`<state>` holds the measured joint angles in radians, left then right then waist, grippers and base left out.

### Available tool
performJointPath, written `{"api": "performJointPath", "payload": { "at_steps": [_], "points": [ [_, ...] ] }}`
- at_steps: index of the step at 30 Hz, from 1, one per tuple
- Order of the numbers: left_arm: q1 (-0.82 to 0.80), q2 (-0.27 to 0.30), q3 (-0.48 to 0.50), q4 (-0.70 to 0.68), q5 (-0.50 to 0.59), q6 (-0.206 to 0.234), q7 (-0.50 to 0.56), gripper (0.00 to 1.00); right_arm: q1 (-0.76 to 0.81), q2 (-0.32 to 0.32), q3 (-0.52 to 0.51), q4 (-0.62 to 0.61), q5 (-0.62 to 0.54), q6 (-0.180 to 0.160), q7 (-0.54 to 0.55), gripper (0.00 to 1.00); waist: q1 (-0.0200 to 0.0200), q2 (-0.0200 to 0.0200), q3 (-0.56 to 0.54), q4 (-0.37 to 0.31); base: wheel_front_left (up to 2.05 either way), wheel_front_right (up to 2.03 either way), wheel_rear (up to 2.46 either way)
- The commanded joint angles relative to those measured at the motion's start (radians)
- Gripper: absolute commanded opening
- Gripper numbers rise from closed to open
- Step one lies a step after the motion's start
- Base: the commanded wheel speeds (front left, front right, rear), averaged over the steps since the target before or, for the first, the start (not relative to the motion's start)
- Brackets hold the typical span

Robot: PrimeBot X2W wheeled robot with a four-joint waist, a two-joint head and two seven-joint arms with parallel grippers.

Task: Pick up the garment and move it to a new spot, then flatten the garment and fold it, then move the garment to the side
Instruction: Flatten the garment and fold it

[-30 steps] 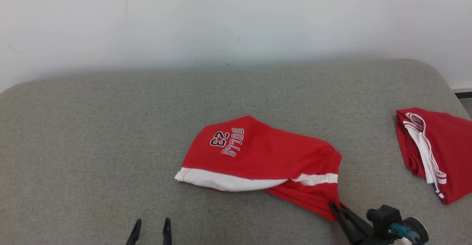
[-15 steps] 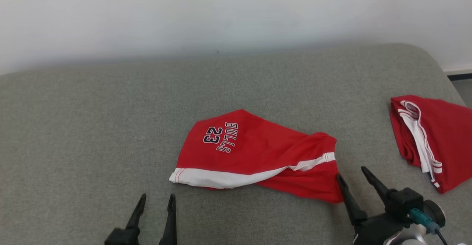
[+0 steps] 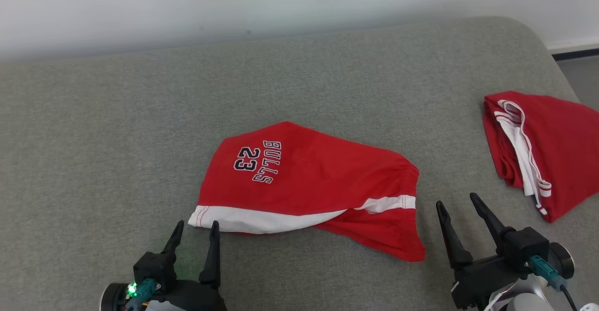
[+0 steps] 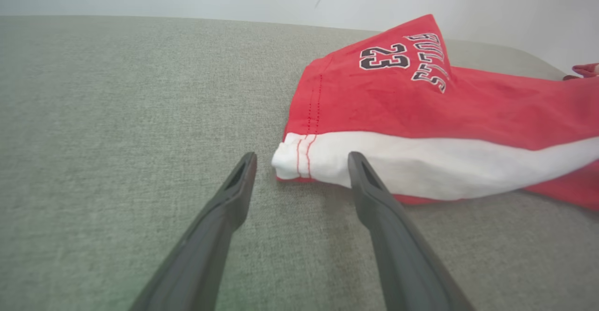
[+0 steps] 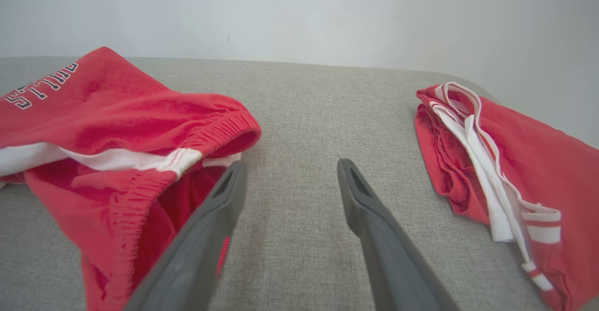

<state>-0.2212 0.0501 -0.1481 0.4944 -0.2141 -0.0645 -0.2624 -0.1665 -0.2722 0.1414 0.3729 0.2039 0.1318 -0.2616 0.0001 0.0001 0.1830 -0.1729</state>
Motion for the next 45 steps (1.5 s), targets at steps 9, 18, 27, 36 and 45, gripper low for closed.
{"api": "performJointPath", "payload": {
  "at_steps": [9, 18, 27, 36, 45],
  "points": [
    [-0.060, 0.001, 0.035, 0.064, 0.009, -0.008, -0.003, 0.91, -0.010, 0.006, -0.012, -0.019, -0.004, -0.003, -0.004, 1.00, -0.0001, -0.0001, 0.038, -0.041, 0.00, 0.00, 0.00],
    [-0.097, 0.002, 0.073, 0.073, 0.016, -0.017, -0.003, 0.00, -0.014, 0.005, -0.025, -0.025, 0.009, -0.003, -0.004, 1.00, -0.0001, -0.0001, 0.057, -0.046, 0.00, 0.00, 0.00],
    [-0.123, 0.008, 0.184, -0.021, 0.084, 0.017, -0.003, 0.00, -0.030, 0.027, -0.006, -0.014, 0.016, -0.003, -0.004, 1.00, -0.0001, -0.0001, 0.063, -0.018, 0.00, 0.00, 0.00],
    [-0.144, 0.039, 0.256, 0.077, 0.118, 0.067, -0.003, 0.00, -0.047, 0.038, 0.022, -0.008, 0.024, -0.003, -0.004, 1.00, -0.0001, -0.0001, 0.057, -0.020, 0.00, 0.00, 0.00],
    [-0.068, 0.026, 0.291, 0.052, 0.133, 0.092, -0.003, 1.00, -0.032, 0.063, 0.044, -0.021, 0.035, -0.003, -0.004, 1.00, -0.0001, -0.0001, 0.006, -0.007, 0.00, 0.00, 0.00]
  ]
}}
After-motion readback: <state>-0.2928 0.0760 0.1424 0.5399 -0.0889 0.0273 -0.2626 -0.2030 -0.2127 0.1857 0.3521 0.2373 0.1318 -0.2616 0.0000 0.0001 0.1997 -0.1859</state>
